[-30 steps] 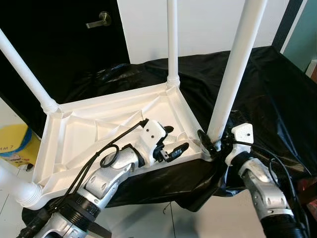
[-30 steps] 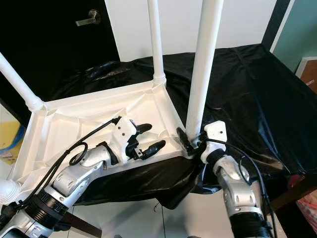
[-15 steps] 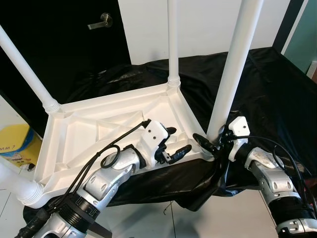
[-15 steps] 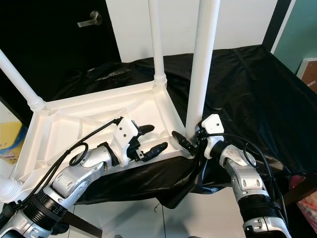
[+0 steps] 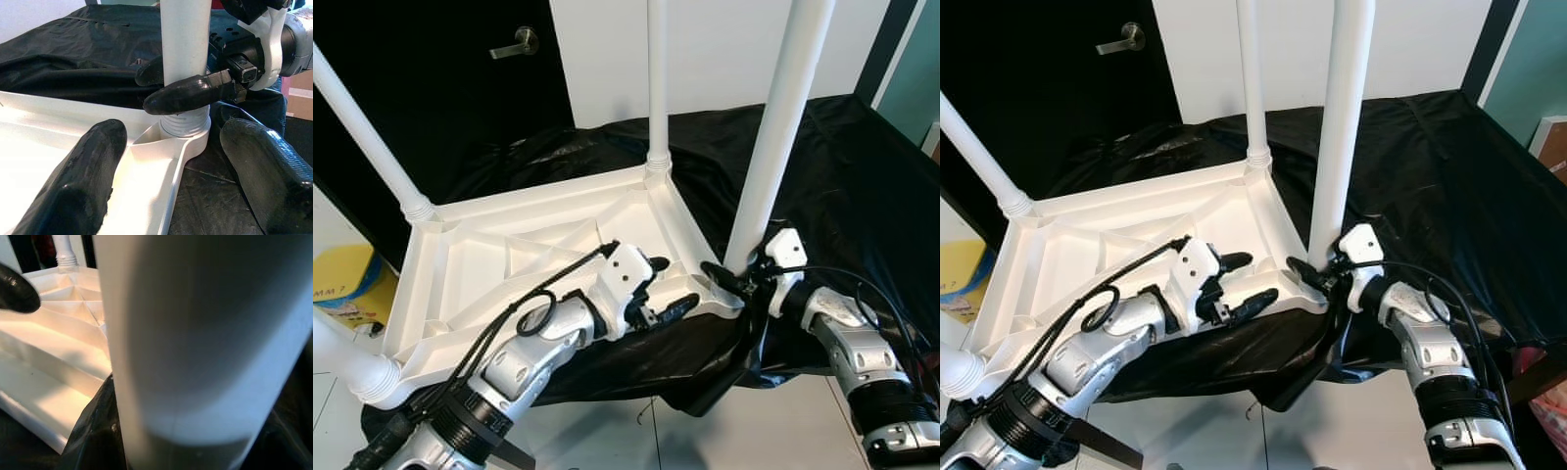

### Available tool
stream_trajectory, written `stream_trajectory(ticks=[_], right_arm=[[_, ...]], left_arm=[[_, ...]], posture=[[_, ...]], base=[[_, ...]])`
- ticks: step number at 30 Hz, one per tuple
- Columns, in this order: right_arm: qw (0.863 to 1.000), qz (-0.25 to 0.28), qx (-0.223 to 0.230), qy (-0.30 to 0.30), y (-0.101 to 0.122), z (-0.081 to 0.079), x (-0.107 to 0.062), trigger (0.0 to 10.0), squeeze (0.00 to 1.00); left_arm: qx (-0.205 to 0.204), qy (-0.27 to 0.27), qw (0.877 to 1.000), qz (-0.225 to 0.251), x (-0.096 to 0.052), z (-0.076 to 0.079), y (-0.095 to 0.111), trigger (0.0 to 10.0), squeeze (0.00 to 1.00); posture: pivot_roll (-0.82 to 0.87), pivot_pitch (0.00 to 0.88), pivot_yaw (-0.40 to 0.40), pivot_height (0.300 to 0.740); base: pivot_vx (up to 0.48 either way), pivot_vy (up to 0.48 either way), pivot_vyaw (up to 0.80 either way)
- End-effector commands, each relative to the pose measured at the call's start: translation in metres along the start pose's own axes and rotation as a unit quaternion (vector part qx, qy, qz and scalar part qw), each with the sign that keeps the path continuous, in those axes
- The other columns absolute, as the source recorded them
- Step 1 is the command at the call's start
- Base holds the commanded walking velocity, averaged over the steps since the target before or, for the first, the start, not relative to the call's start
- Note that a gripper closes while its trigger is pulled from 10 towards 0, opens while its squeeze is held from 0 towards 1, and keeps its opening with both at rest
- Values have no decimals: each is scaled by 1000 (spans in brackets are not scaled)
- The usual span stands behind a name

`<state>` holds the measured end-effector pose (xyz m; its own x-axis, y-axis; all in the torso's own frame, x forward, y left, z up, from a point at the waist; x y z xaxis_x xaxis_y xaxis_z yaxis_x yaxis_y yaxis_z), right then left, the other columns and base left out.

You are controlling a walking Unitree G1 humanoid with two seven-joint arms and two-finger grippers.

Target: Building children table

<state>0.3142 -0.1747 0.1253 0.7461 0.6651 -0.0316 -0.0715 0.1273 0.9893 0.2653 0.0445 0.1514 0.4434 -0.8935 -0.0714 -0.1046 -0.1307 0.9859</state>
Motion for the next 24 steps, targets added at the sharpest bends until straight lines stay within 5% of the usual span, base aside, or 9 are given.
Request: stream_trajectory(ticks=[1, 16, 24], right_arm=[[999, 0, 15, -30, -4, 3, -4, 10000, 0], [990, -21, 19, -136, -13, 0, -4, 10000, 0], [967, -40, 64, -243, -22, -22, 0, 10000, 0]], left_arm=[[0, -111, 994, -4, -2, 16, -1, 10000, 0], [-1, -109, 994, -6, -4, 16, -1, 10000, 0], [1, -111, 994, -10, -6, 16, -2, 10000, 0]], posture=[[-134, 13, 79, 740], [-137, 13, 73, 740], [-137, 12, 74, 740]], base=[[0, 0, 0], [0, 0, 0], [0, 0, 0]])
Point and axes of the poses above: a point about 5 cm out from each wrist's last joint towards the gripper, its own x axis pointing out of the wrist towards the gripper, its own y axis along the axis of the wrist's last joint, z = x × y, the point moved 1 cm from there along x, pointing out of the wrist towards the gripper, and after that the axes turned 1 degree about x, right-handed, at the moved point
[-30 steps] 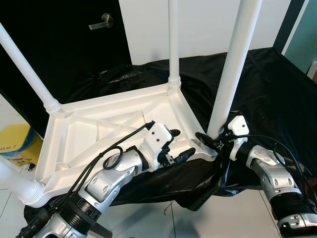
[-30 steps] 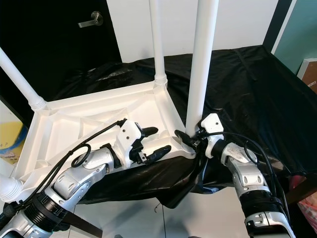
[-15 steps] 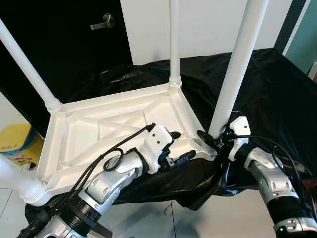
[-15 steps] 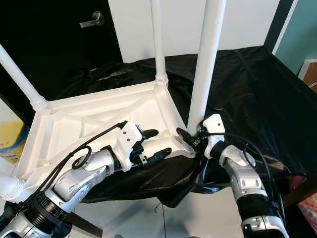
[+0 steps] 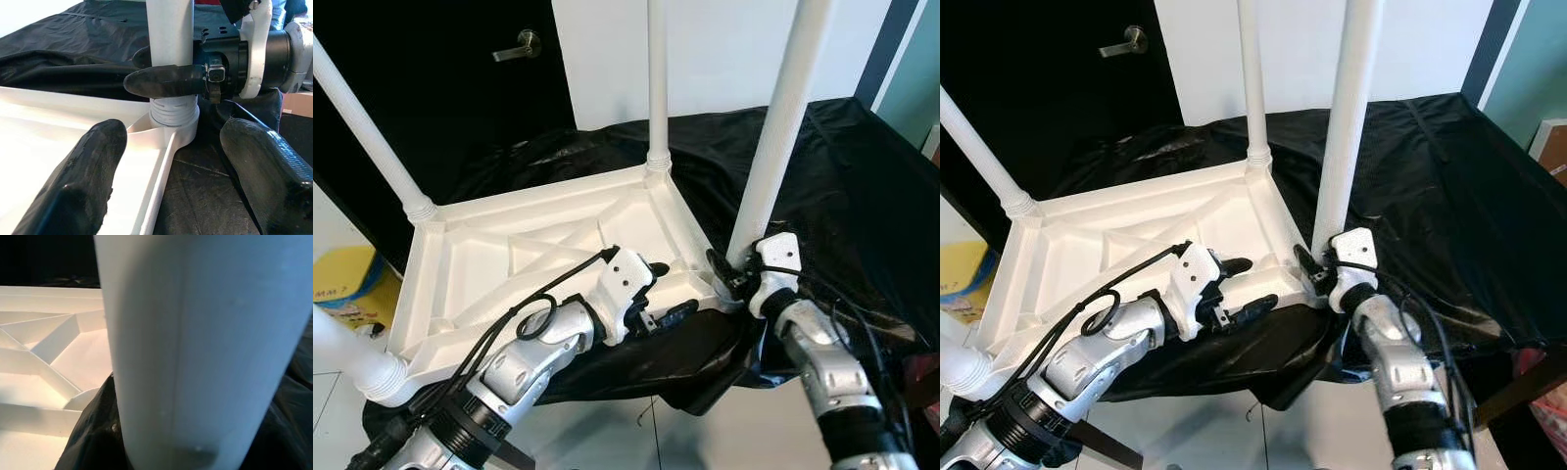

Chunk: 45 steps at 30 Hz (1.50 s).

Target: Building children table

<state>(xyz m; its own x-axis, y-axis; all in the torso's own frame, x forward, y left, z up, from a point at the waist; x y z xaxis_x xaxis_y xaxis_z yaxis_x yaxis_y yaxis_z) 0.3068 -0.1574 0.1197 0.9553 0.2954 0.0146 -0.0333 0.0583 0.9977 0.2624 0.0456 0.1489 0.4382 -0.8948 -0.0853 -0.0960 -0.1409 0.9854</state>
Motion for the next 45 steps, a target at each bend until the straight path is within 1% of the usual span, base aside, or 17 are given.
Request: stream_trajectory(ticks=[1, 3, 5, 7, 8, 9, 11, 12, 13, 14, 17, 32, 33, 34, 40, 42, 45], right_arm=[[998, -44, 16, -32, -19, 1, -7, 10000, 0], [997, -45, 25, -49, -20, -3, -8, 10000, 0], [994, -46, 35, -94, -22, -7, -12, 10000, 0], [994, -46, 35, -94, -22, -7, -12, 10000, 0], [990, -41, 40, -127, -22, -8, -13, 10000, 0], [990, -41, 40, -127, -22, -8, -13, 10000, 0], [977, -33, 60, -200, -21, -7, -17, 10000, 0], [977, -33, 60, -200, -21, -7, -17, 10000, 0], [970, -31, 72, -231, -21, -10, -20, 10000, 0], [967, -32, 80, -239, -20, -14, -20, 10000, 0], [970, -28, 82, -226, -18, -21, -19, 10000, 0], [965, -26, 75, -251, -13, -19, -20, 10000, 0], [966, -19, 73, -247, -10, -18, -19, 10000, 353], [968, -9, 73, -240, -6, -17, -18, 10000, 1000], [974, 8, 71, -214, 0, -16, -18, 10000, 1000], [982, 19, 57, -178, 1, -13, -19, 10000, 1000], [988, 24, 46, -145, 0, -10, -21, 10000, 1000]], left_arm=[[3, -107, 994, -4, -3, 14, 0, 10000, 0], [3, -107, 994, -5, -4, 14, 0, 10000, 0], [3, -106, 994, -6, -4, 13, 0, 10000, 0], [3, -106, 994, -6, -4, 13, 0, 10000, 0], [3, -106, 994, -6, -4, 14, 0, 10000, 0], [3, -106, 994, -6, -4, 14, 0, 10000, 0], [2, -105, 994, -7, -5, 14, 0, 10000, 0], [2, -105, 994, -7, -5, 14, 0, 10000, 0], [2, -105, 994, -7, -5, 14, 0, 10000, 0], [2, -105, 994, -7, -5, 14, 0, 10000, 0], [1, -104, 995, -8, -5, 14, -1, 10000, 0], [6, -102, 995, -9, -6, 10, 0, 10000, 0], [6, -102, 995, -9, -6, 10, 0, 10000, 0], [7, -102, 995, -9, -6, 10, 1, 10000, 0], [8, -102, 995, -8, -5, 9, 1, 10000, 0], [9, -103, 995, -8, -4, 9, 1, 10000, 0], [9, -103, 995, -7, -4, 9, 2, 10000, 0]], posture=[[-137, 12, 74, 740], [-137, 13, 73, 740], [-136, 14, 71, 740], [-136, 14, 71, 740], [-135, 16, 69, 740], [-135, 16, 69, 740], [-132, 18, 64, 740], [-132, 18, 64, 740], [-132, 18, 64, 740], [-132, 18, 64, 740], [-133, 19, 65, 740], [-135, 8, 64, 740], [-137, 6, 65, 740], [-137, 4, 66, 740], [-139, 4, 65, 740], [-140, 5, 63, 740], [-141, 5, 63, 740]], base=[[0, 0, 0], [0, 0, 0], [0, 0, 0], [0, 0, 0], [0, 0, 0], [0, 0, 0], [0, 0, 0], [0, 0, 0], [0, 0, 0], [0, 0, 0], [0, 0, 0], [0, 0, 0], [0, 0, 0], [0, 0, 0], [0, 0, 0], [0, 0, 0], [0, 0, 0]])
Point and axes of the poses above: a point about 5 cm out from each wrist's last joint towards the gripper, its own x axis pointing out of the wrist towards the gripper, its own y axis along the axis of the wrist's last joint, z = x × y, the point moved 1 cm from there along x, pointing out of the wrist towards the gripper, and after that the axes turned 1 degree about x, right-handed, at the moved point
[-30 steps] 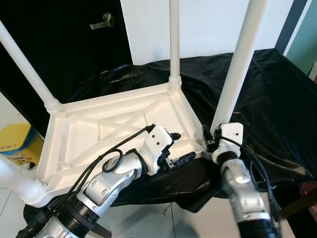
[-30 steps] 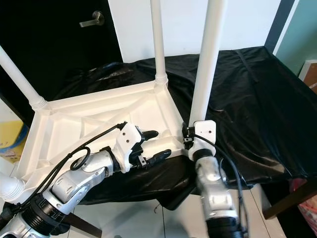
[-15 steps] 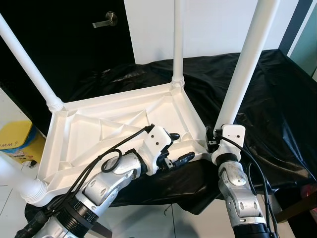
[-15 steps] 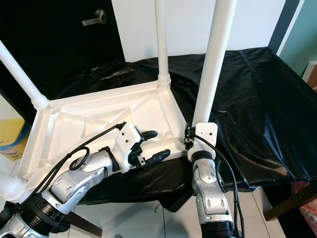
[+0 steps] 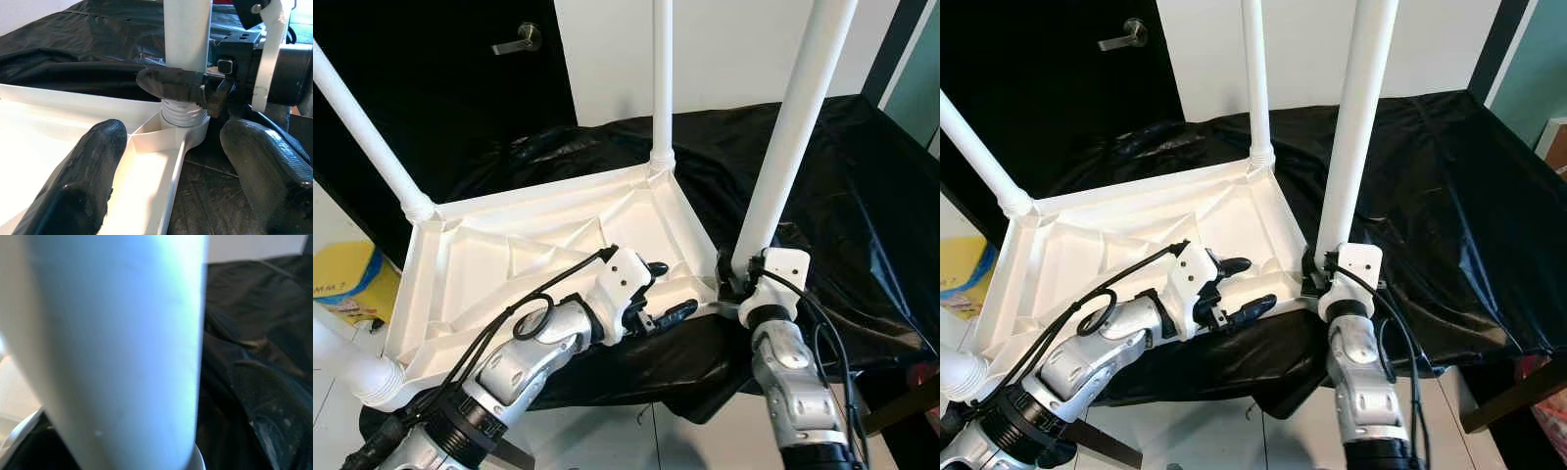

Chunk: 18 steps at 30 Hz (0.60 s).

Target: Building children table

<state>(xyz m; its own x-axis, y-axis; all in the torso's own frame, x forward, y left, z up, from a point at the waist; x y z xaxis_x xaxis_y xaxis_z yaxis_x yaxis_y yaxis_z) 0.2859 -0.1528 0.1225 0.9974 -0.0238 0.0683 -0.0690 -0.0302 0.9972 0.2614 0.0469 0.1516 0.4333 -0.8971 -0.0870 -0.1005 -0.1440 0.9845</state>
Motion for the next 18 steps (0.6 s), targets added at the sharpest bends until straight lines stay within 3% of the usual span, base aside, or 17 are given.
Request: stream_trajectory(ticks=[1, 5, 6, 7, 8, 15, 18], right_arm=[[999, 3, -1, 37, -4, 3, -3, 10000, 1000], [998, 5, 2, 58, -4, 5, -3, 10000, 1000], [996, 3, 3, 87, -5, 7, -3, 10000, 345], [996, 3, 3, 87, -5, 7, -3, 10000, 345], [990, -1, 1, 141, -5, 13, -2, 10000, 0], [986, -3, 3, 168, -5, 17, -1, 10000, 0], [963, -10, -39, 265, 2, 18, 11, 10000, 0]], left_arm=[[7, -100, 995, -5, -2, 10, -1, 10000, 0], [7, -100, 995, -5, -2, 10, -1, 10000, 0], [6, -100, 995, -5, -1, 10, 0, 10000, 0], [6, -100, 995, -5, -1, 10, 0, 10000, 0], [6, -100, 995, -4, -1, 10, 0, 10000, 0], [5, -101, 995, -4, -1, 11, 0, 10000, 0], [6, -102, 995, -3, 1, 10, 1, 10000, 0]], posture=[[-140, 7, 64, 740], [-140, 8, 64, 740], [-139, 9, 65, 740], [-139, 9, 65, 740], [-137, 15, 69, 740], [-136, 16, 71, 740], [-141, 24, 81, 740]], base=[[0, 0, 0], [0, 0, 0], [0, 0, 0], [0, 0, 0], [0, 0, 0], [0, 0, 0], [0, 0, 0]])
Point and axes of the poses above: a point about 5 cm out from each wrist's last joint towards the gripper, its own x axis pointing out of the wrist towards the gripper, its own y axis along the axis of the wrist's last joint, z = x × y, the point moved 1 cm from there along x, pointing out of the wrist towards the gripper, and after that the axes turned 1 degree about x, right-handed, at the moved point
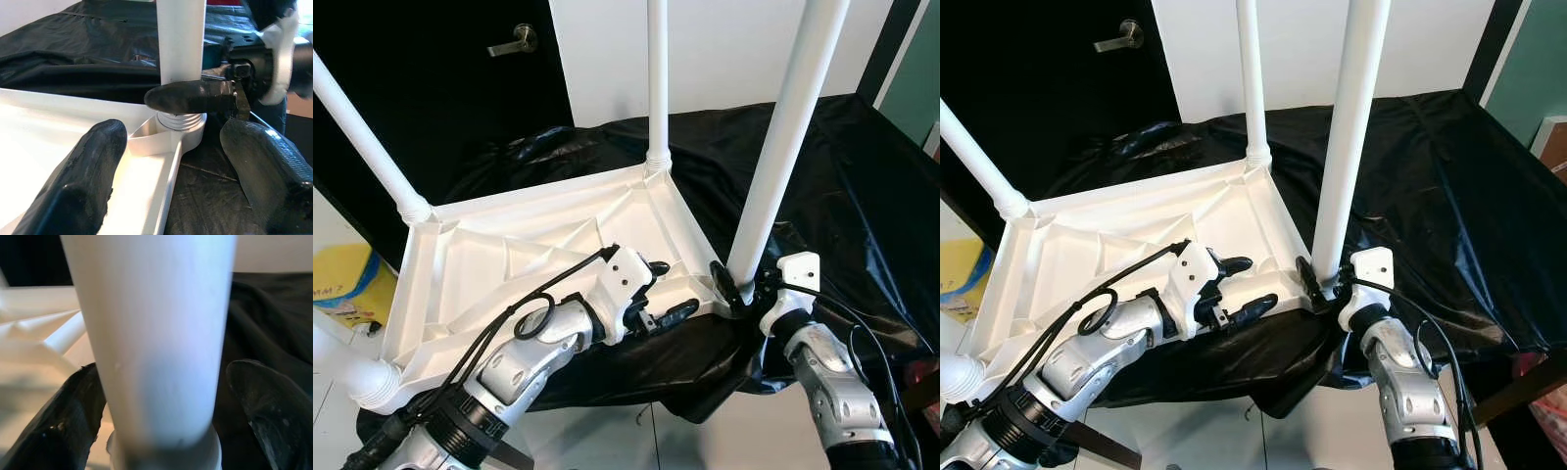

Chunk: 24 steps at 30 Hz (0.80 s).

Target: Building children table

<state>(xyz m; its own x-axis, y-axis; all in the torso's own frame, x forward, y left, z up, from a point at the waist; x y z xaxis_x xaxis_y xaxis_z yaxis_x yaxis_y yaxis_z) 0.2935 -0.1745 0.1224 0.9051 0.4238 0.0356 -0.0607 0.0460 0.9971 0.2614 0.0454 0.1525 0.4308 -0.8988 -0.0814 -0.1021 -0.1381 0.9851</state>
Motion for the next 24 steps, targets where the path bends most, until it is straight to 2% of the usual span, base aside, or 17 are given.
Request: stream_trajectory(ticks=[1, 6, 11, 12, 13, 24], right_arm=[[999, 2, -4, 37, 2, -2, 4, 10000, 0], [994, -21, -25, 107, 5, 1, 13, 10000, 0], [992, -26, -36, 122, 5, 3, 15, 10000, 0], [991, -28, -39, 128, 4, 5, 15, 3412, 0], [990, -31, -42, 132, 4, 7, 14, 0, 0], [988, -44, -42, 141, -3, 15, 9, 0, 0]], left_arm=[[6, -100, 995, -6, -1, 10, 0, 10000, 0], [8, -102, 995, -4, 1, 10, 1, 10000, 0], [8, -101, 995, -5, 1, 11, 1, 10000, 0], [8, -101, 995, -5, 1, 11, 1, 10000, 0], [8, -99, 995, -5, 0, 11, 1, 10000, 0], [6, -96, 995, -4, 0, 11, 1, 10000, 0]], posture=[[-141, 24, 81, 740], [-135, 27, 79, 740], [-130, 28, 75, 740], [-128, 29, 72, 740], [-127, 31, 69, 740], [-125, 30, 67, 740]], base=[[0, 0, 0], [0, 0, 0], [0, 0, 0], [0, 0, 0], [0, 0, 0], [0, 0, 0]])
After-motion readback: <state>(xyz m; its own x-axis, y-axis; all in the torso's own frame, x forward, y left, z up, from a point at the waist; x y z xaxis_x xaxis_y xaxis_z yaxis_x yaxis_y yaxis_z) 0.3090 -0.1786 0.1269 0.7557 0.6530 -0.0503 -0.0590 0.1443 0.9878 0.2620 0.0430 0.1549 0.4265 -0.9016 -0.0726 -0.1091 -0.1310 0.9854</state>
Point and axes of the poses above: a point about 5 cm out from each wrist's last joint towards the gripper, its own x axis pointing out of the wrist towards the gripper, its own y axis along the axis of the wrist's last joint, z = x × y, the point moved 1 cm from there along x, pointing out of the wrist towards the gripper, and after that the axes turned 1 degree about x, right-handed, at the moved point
